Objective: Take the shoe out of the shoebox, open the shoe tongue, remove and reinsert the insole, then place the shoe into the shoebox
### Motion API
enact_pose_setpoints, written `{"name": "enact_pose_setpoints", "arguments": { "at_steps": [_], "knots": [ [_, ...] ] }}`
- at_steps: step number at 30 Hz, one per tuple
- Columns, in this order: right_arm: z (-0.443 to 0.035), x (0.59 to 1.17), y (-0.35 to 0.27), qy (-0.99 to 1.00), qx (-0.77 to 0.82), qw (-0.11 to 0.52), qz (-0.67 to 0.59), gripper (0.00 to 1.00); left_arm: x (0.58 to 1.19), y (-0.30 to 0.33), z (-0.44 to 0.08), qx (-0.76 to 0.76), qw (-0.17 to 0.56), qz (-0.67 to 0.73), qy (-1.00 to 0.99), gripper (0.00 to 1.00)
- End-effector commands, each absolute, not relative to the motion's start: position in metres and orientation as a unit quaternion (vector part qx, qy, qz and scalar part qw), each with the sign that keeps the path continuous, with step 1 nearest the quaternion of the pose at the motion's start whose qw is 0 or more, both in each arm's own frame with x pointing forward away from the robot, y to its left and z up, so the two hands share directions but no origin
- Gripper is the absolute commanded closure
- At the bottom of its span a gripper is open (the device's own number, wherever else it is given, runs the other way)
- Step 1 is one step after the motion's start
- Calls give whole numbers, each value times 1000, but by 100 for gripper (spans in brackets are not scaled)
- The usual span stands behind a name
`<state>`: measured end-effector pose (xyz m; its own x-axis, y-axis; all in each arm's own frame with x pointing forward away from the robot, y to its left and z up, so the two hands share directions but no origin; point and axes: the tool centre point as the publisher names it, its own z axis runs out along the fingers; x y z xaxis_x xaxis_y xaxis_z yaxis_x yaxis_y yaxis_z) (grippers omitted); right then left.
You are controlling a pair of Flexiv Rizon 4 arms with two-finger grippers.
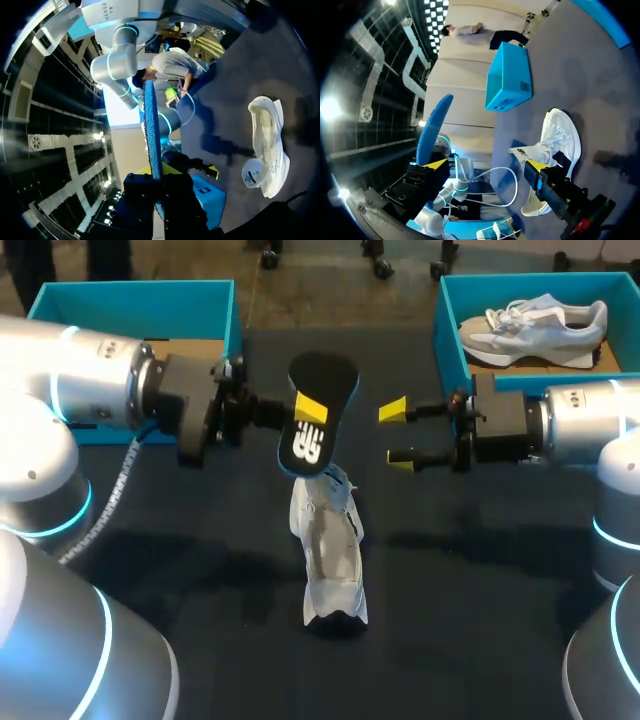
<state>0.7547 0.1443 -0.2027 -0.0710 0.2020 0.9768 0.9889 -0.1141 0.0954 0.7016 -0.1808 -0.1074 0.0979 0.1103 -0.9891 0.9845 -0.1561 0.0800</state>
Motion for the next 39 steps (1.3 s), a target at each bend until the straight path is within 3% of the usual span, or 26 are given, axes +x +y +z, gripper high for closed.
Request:
{"name": "enact_pose_setpoints", "arguments": {
  "at_steps": [1, 19, 39],
  "knots": [
    [-204, 760, 147, -528, -554, 404, -501, 0, 705, -183, -137, 589, 468, -483, 448, 100],
    [-190, 768, 158, -537, -543, 416, -494, 0, 702, -179, -164, 586, 484, -505, 409, 100],
    [-195, 769, 203, -497, -538, 453, -509, 0, 729, -205, -190, 579, 548, -435, 418, 100]
  ]
}}
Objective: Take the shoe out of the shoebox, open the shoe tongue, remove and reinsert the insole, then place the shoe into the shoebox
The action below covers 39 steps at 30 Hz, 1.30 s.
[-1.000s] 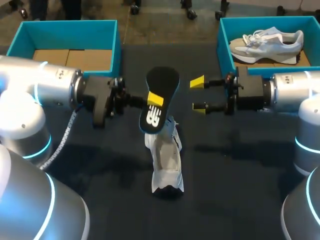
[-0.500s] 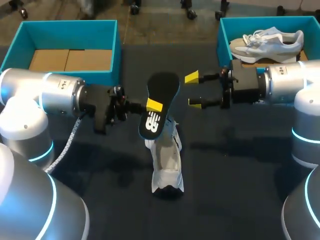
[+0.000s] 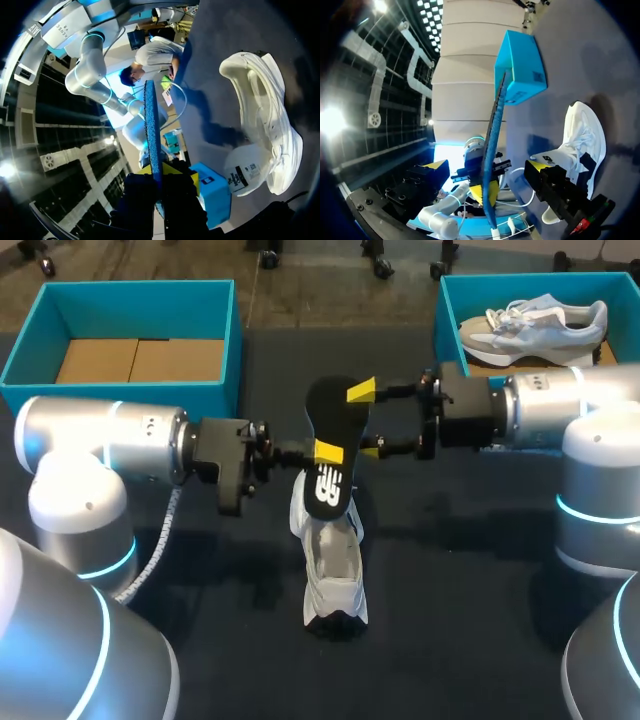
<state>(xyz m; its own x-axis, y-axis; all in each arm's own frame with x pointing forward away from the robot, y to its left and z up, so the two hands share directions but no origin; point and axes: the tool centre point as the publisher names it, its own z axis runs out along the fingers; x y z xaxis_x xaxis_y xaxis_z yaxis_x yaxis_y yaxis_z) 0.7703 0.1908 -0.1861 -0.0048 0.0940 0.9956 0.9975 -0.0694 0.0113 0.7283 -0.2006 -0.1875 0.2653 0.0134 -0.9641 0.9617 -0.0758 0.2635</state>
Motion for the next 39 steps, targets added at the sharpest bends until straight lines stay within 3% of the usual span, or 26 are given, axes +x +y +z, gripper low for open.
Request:
{"name": "enact_pose_setpoints", "arguments": {
  "at_steps": [1, 3, 4, 5, 6, 9, 13, 25, 31, 39],
  "knots": [
    [-195, 769, 203, -496, -537, 452, -511, 0, 730, -204, -190, 578, 549, -434, 419, 100],
    [-195, 768, 203, -492, -540, 450, -514, 0, 732, -204, -191, 578, 551, -432, 421, 100],
    [-195, 768, 203, -492, -540, 450, -515, 6, 732, -204, -191, 577, 550, -431, 422, 100],
    [-195, 768, 204, -491, -541, 447, -517, 20, 732, -204, -192, 577, 550, -431, 423, 100],
    [-195, 768, 204, -490, -541, 446, -517, 25, 733, -205, -193, 577, 549, -431, 423, 100],
    [-195, 768, 204, -487, -543, 442, -521, 27, 734, -205, -193, 577, 550, -428, 426, 100],
    [-195, 768, 204, -485, -544, 440, -525, 52, 735, -205, -193, 575, 551, -427, 429, 100],
    [-193, 770, 203, -487, -543, 436, -527, 56, 736, -208, -199, 573, 547, -427, 436, 100],
    [-194, 772, 204, -486, -542, 438, -527, 73, 737, -207, -202, 570, 548, -424, 441, 100],
    [-195, 775, 207, -488, -537, 444, -525, 76, 737, -207, -203, 569, 545, -426, 445, 100]
  ]
}}
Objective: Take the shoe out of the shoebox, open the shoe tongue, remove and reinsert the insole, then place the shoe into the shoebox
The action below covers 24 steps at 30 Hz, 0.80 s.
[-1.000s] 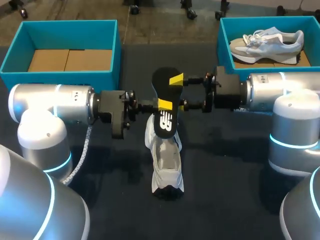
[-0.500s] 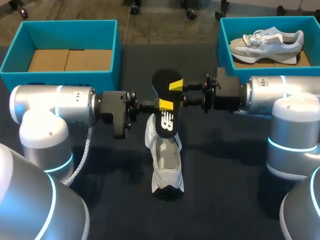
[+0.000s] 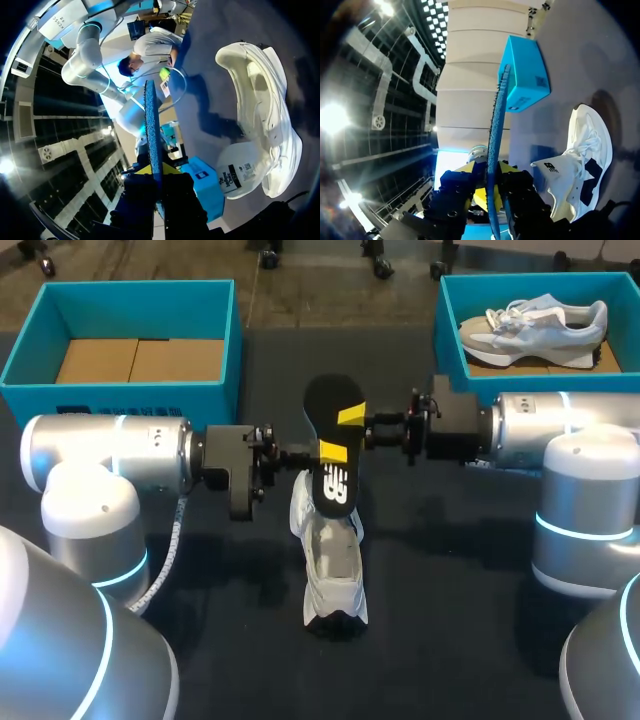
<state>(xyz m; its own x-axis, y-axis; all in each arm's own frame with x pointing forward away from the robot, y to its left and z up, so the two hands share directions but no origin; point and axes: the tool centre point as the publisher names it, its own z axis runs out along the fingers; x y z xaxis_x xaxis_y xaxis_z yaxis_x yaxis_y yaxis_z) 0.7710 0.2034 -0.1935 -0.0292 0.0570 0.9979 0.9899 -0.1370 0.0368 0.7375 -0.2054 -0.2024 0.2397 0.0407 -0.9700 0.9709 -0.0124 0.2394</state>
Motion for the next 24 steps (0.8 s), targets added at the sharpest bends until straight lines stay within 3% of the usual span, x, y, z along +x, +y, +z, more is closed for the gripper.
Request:
{"name": "enact_pose_setpoints", "arguments": {
  "at_steps": [1, 4, 6, 12, 14, 15, 24],
  "knots": [
    [-195, 775, 207, -488, -537, 445, -524, 78, 737, -207, -203, 569, 545, -426, 444, 100],
    [-195, 776, 208, -488, -537, 446, -523, 83, 737, -206, -203, 568, 546, -426, 444, 100],
    [-196, 776, 208, -488, -537, 447, -524, 100, 738, -206, -203, 568, 546, -426, 444, 100],
    [-196, 776, 208, -488, -537, 447, -523, 100, 738, -206, -203, 568, 546, -426, 444, 100],
    [-196, 776, 208, -488, -536, 448, -523, 100, 737, -206, -203, 568, 546, -426, 444, 54],
    [-197, 776, 208, -488, -537, 448, -522, 100, 736, -204, -201, 568, 541, -431, 446, 0],
    [-205, 774, 204, -490, -538, 457, -512, 100, 726, -161, -184, 572, 478, -459, 483, 0]
  ]
}}
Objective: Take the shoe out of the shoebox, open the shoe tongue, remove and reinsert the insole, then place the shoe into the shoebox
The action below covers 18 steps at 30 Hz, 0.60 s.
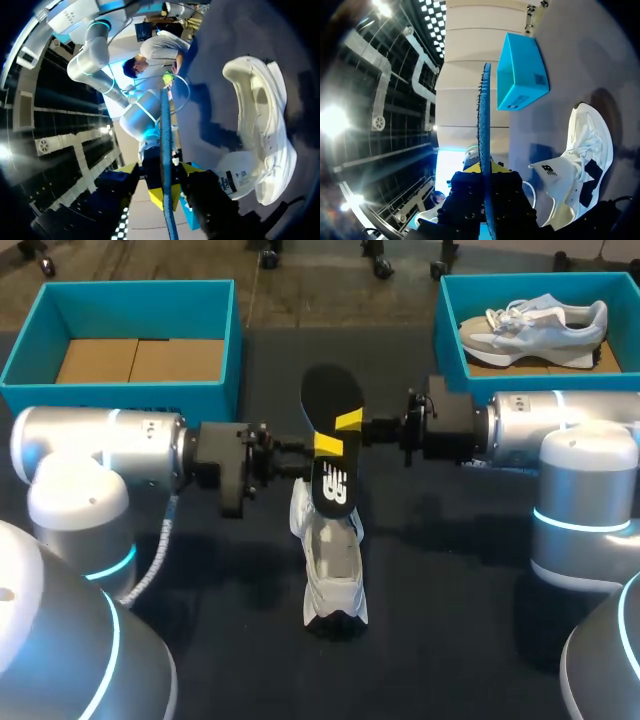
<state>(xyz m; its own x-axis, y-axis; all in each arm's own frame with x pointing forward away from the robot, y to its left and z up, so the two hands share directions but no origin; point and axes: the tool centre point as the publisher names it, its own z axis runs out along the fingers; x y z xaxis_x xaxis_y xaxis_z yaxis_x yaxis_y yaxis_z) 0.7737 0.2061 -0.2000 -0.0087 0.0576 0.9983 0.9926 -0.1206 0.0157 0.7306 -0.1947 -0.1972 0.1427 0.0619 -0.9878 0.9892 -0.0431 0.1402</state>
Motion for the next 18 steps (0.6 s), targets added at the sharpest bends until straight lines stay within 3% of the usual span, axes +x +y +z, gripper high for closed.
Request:
{"name": "enact_pose_setpoints", "arguments": {
  "at_steps": [1, 7, 18],
  "knots": [
    [-208, 774, 203, -490, -538, 458, -510, 100, 726, -151, -183, 580, 466, -452, 493, 0],
    [-217, 773, 199, -486, -536, 468, -508, 100, 739, -110, -161, 593, 397, -478, 512, 0],
    [-222, 774, 197, -488, -539, 468, -502, 100, 739, -110, -161, 593, 397, -478, 512, 0]
  ]
}}
